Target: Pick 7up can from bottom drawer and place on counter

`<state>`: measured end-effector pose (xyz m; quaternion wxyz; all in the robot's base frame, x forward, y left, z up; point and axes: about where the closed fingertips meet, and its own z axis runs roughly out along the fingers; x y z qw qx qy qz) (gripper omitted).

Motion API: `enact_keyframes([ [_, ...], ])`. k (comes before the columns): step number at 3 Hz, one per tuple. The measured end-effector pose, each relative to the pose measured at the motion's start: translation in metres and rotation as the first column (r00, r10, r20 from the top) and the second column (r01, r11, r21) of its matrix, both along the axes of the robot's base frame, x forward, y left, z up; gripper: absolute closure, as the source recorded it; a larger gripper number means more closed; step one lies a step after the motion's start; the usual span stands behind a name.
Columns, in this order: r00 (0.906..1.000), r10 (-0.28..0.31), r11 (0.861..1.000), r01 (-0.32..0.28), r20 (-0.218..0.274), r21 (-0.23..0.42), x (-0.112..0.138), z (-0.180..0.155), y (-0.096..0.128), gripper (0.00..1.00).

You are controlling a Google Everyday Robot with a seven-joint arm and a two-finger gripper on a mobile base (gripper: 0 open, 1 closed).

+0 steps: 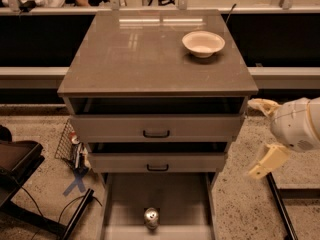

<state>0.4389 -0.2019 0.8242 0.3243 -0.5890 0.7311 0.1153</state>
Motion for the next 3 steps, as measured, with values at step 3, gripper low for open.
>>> enact_keyframes([
  [3, 0.9309, 0.107, 0.961, -0.187, 0.349, 0.205, 0.031, -0.105, 0.009, 0.0],
])
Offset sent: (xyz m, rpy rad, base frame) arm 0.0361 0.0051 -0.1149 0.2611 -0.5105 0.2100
